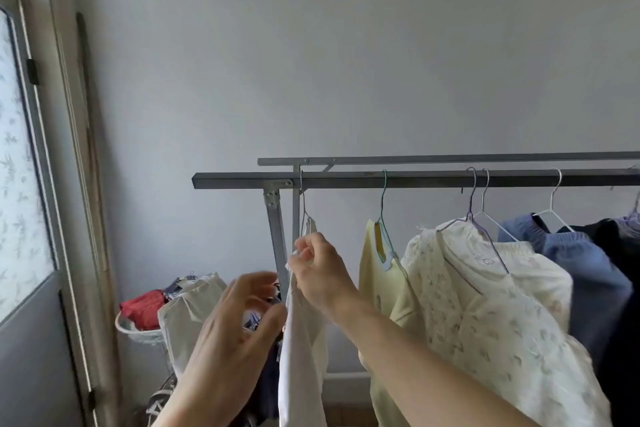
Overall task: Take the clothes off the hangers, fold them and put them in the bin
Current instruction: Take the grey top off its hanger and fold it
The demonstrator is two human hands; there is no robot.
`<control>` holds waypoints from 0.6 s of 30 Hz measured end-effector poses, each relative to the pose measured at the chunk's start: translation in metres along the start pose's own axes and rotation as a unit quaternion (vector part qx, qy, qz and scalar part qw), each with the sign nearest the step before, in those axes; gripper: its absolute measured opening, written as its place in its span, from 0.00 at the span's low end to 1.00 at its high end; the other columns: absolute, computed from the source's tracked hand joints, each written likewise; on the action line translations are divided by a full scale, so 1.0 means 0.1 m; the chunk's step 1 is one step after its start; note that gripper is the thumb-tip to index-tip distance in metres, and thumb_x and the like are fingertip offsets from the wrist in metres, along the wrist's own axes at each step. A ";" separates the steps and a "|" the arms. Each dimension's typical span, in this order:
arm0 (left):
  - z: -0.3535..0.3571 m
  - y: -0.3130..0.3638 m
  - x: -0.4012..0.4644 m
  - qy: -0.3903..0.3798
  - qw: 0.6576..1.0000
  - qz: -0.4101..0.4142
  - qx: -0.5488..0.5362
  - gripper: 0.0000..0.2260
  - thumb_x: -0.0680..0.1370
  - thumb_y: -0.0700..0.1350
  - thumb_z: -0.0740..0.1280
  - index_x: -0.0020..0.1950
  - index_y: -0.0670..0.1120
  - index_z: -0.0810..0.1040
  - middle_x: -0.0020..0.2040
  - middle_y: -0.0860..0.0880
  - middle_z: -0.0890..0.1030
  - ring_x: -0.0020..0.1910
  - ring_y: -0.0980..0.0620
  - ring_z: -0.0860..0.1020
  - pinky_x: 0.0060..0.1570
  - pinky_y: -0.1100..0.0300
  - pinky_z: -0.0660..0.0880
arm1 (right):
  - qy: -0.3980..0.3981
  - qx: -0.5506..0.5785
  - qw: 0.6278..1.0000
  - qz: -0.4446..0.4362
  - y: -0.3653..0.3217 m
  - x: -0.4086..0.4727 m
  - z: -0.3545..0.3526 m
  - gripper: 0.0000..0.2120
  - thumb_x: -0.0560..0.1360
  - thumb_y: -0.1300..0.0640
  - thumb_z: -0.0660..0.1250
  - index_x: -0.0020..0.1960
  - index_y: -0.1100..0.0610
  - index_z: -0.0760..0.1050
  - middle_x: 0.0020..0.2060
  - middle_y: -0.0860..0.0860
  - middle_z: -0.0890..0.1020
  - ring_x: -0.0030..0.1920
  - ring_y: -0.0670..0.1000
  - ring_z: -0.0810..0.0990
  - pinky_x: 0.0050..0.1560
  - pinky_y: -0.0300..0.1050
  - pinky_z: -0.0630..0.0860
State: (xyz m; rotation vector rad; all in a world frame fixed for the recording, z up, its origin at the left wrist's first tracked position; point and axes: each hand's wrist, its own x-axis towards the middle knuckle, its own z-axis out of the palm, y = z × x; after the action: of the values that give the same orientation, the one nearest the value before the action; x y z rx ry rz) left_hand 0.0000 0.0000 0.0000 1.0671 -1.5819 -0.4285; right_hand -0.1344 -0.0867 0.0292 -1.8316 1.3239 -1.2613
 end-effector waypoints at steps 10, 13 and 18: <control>0.32 -0.28 0.82 -0.065 0.964 -0.226 -0.125 0.23 0.83 0.47 0.61 0.78 0.50 0.61 0.76 0.50 0.66 0.70 0.51 0.68 0.64 0.53 0.67 | 0.005 -0.127 0.986 0.109 0.07 0.70 0.22 0.16 0.79 0.55 0.59 0.64 0.60 0.68 0.63 0.56 0.77 0.62 0.59 0.76 0.52 0.47 0.69; 0.38 -0.30 0.83 -0.065 0.958 -0.229 -0.158 0.17 0.83 0.45 0.60 0.73 0.49 0.69 0.66 0.51 0.76 0.54 0.60 0.75 0.50 0.57 0.72 | 0.007 -0.083 0.992 0.097 0.16 0.80 0.21 0.06 0.77 0.58 0.62 0.52 0.57 0.75 0.56 0.56 0.82 0.57 0.58 0.79 0.52 0.46 0.73; 0.40 -0.27 0.83 -0.039 0.968 -0.200 -0.146 0.15 0.83 0.44 0.61 0.70 0.54 0.71 0.61 0.55 0.78 0.52 0.64 0.78 0.44 0.62 0.75 | 0.012 0.048 0.995 0.081 0.22 0.83 0.21 0.06 0.76 0.62 0.62 0.42 0.55 0.75 0.42 0.54 0.82 0.43 0.53 0.80 0.38 0.43 0.76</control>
State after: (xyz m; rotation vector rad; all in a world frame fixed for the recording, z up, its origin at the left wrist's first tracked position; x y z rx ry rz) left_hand -0.0230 -0.0921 0.0154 1.1482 -1.3152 -0.9570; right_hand -0.1177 -0.1733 0.0326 -1.6137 1.3715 -1.2420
